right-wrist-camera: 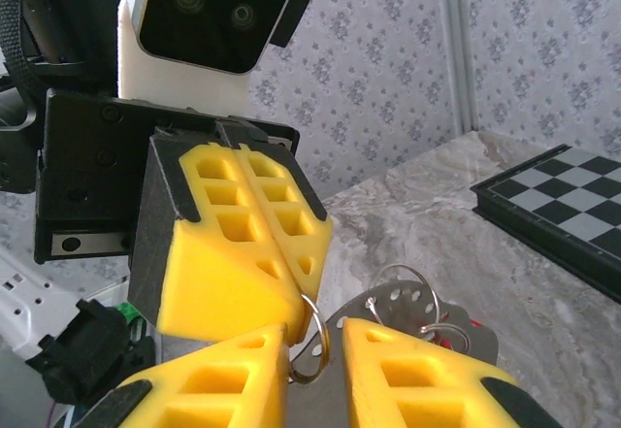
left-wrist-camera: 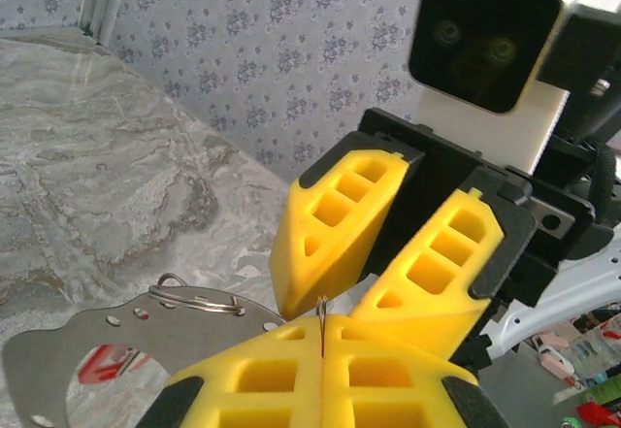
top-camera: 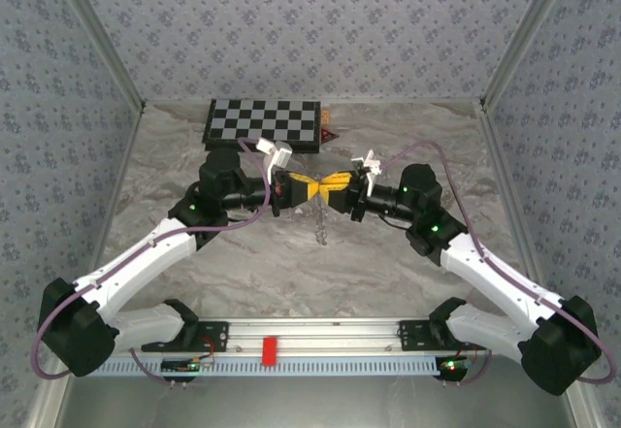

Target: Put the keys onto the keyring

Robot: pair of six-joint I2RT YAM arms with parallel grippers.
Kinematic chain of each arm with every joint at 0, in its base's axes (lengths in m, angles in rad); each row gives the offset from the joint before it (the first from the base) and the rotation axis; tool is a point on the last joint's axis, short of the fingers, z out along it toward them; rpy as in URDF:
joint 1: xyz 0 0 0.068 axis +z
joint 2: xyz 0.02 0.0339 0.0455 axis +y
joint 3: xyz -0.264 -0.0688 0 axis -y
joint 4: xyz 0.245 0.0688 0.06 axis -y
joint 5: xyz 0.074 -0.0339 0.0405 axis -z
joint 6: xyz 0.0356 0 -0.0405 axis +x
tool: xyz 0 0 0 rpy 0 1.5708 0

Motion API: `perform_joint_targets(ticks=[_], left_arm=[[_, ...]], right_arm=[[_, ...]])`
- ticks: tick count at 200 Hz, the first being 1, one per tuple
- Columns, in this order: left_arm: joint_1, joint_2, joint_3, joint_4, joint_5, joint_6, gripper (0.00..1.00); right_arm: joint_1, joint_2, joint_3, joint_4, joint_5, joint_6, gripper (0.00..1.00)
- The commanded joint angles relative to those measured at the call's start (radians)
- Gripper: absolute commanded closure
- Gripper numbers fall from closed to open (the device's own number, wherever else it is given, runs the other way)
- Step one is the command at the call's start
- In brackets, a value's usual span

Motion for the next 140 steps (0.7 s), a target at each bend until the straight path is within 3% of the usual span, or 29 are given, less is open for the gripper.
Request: perform_joint_targets(ticks=[1, 18, 93, 106, 116, 140], left_arm=[[-0.005, -0.018, 0.045, 0.024, 0.035, 0.023, 1.00], [-0.005, -0.014, 0.047, 0.030, 0.046, 0.021, 1.00], [-0.004, -0.020, 0.046, 0.040, 0.051, 0.020, 1.00], [-0.005, -0.021, 0.044, 0.040, 0.050, 0.018, 1.00], [-0.006, -0.021, 0.043, 0.045, 0.051, 0.017, 1.00], [-0.005, -0.019, 0.044, 0.048, 0.050, 0.013, 1.00]], right_arm=[[-0.026, 0.012, 0.031, 0.068, -0.095, 0.073, 0.80], [-0.037, 0.019, 0.024, 0.102, -0.122, 0.102, 0.85], [-0.048, 0.085, 0.030, 0.186, -0.243, 0.188, 0.86], [-0.049, 0.094, 0.028, 0.199, -0.253, 0.198, 0.91], [-0.049, 0.099, 0.026, 0.209, -0.257, 0.204, 1.00], [-0.051, 0.103, 0.021, 0.227, -0.253, 0.217, 1.00]])
